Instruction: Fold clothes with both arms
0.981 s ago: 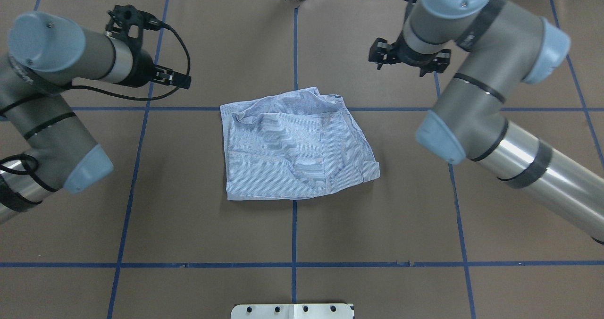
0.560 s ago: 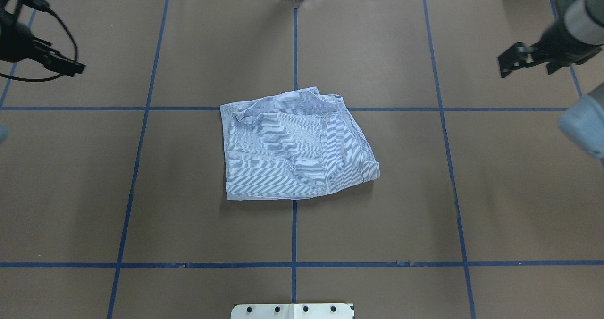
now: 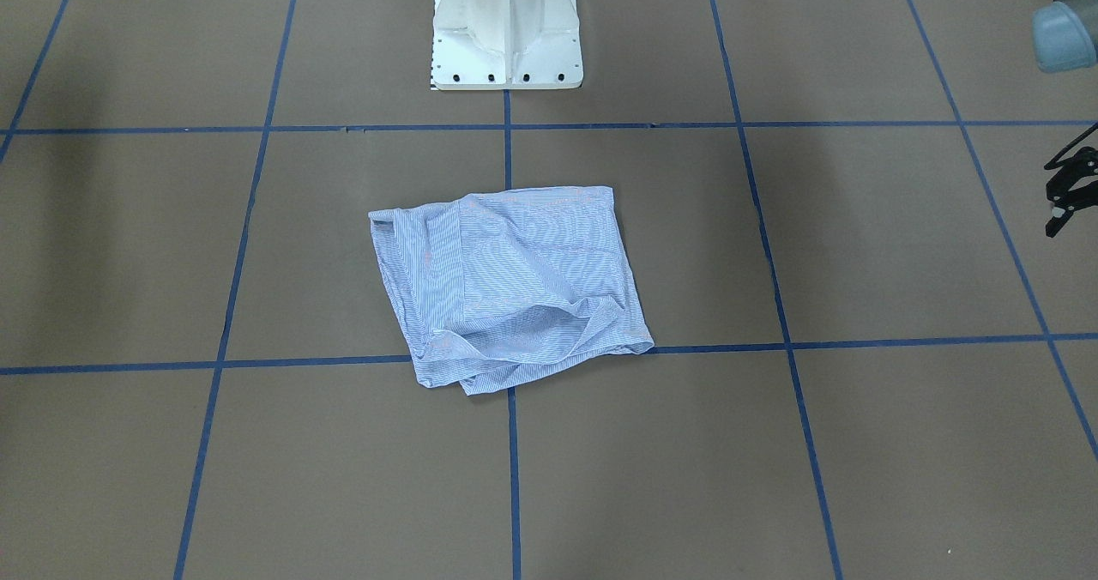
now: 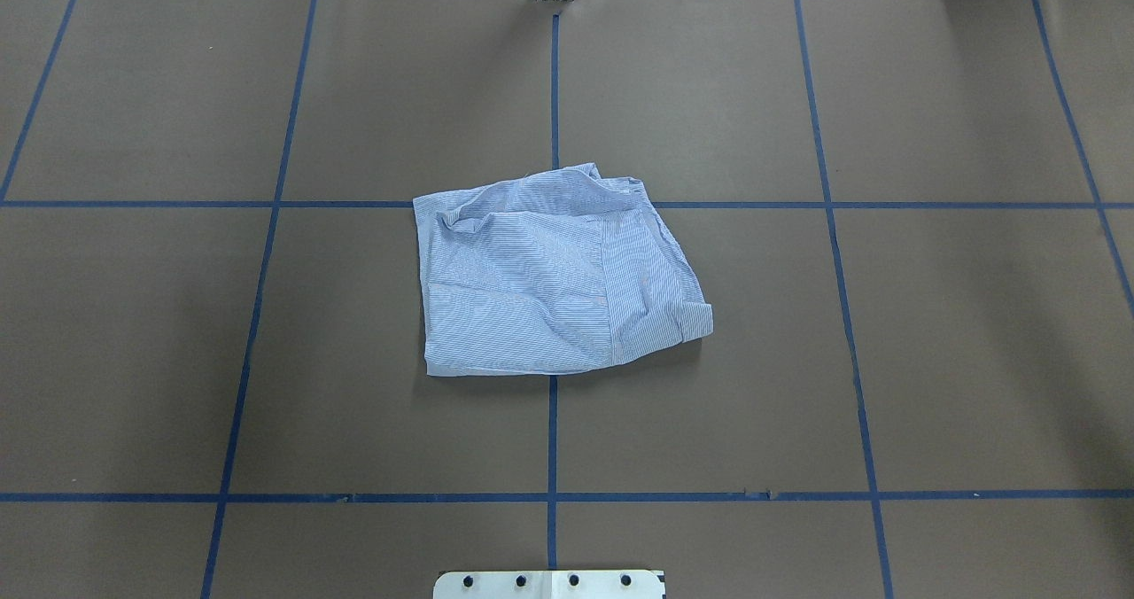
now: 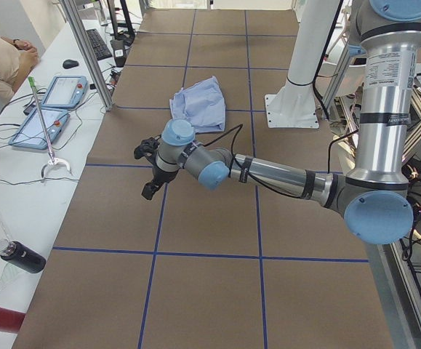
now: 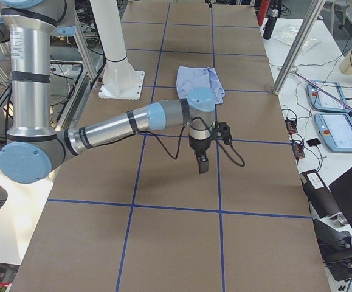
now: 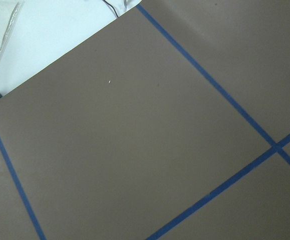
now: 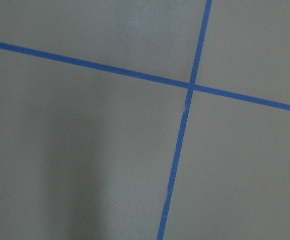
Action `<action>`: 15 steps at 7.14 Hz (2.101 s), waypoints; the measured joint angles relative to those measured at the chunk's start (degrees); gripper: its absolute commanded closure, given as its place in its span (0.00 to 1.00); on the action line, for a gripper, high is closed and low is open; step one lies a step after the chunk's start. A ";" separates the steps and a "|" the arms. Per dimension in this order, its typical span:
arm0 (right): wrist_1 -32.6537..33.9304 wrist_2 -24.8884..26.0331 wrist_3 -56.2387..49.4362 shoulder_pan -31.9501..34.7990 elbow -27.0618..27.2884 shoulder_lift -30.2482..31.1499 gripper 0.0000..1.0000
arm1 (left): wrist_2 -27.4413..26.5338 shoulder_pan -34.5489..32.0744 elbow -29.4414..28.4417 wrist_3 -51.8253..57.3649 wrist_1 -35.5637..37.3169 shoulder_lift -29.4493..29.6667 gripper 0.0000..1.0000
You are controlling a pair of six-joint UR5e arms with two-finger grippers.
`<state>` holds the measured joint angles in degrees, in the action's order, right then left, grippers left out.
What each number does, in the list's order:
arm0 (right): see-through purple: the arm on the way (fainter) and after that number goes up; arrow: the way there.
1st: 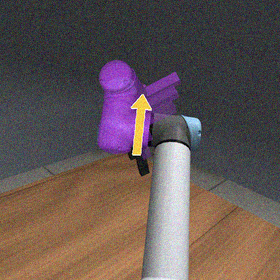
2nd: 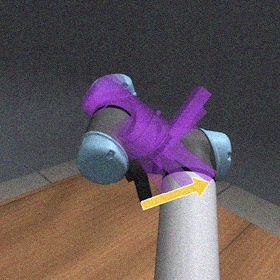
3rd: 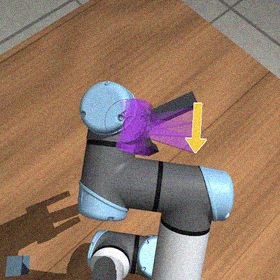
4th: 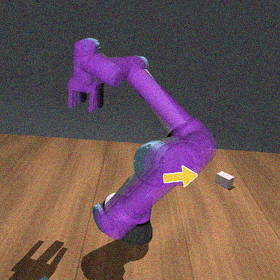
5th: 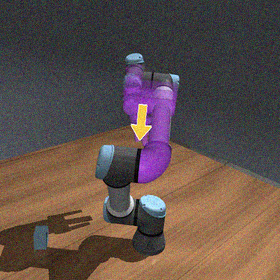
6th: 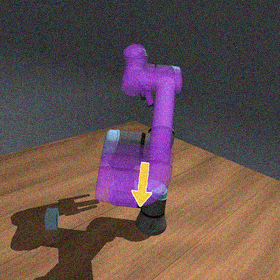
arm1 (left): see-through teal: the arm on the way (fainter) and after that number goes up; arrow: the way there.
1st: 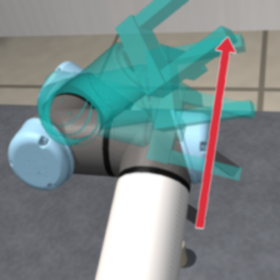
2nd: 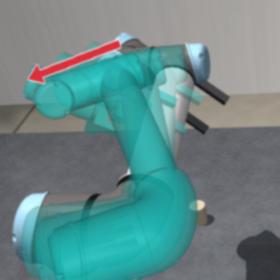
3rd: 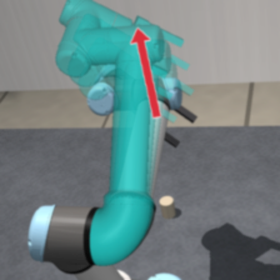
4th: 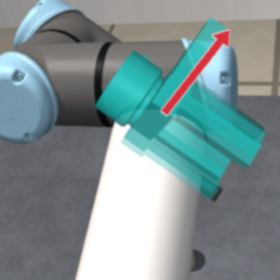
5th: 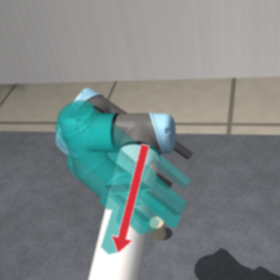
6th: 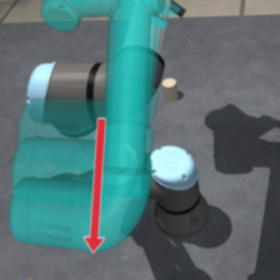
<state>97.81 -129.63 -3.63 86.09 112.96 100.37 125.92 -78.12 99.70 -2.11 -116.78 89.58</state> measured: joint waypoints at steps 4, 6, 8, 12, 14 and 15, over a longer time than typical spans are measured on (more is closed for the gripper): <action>-2.96 -1.79 -1.04 1.42 -0.98 6.89 0.00 | 3.16 -7.22 -3.39 2.50 8.52 -2.14 0.00; -3.13 -1.79 -1.05 1.45 -1.13 6.87 0.00 | 4.32 -10.98 -2.98 10.39 22.11 -2.09 0.00; -3.22 -1.77 -1.11 1.45 -1.12 6.86 0.00 | 4.57 -12.47 -2.43 12.25 30.04 -1.83 0.00; -3.24 -1.84 -1.04 1.45 -0.93 6.57 0.00 | 4.23 -12.54 -1.11 12.60 30.65 -1.89 0.00; -3.24 -1.85 -1.03 1.45 -1.05 6.30 0.00 | 4.04 -12.47 -1.43 12.63 28.76 -2.14 0.00; -3.24 -1.85 -1.03 1.45 -1.07 6.27 0.00 | 4.05 -12.45 -1.76 12.57 28.45 -2.36 0.00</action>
<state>94.57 -131.48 -4.66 87.54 111.89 106.64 129.97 -90.58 97.94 10.46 -88.34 87.21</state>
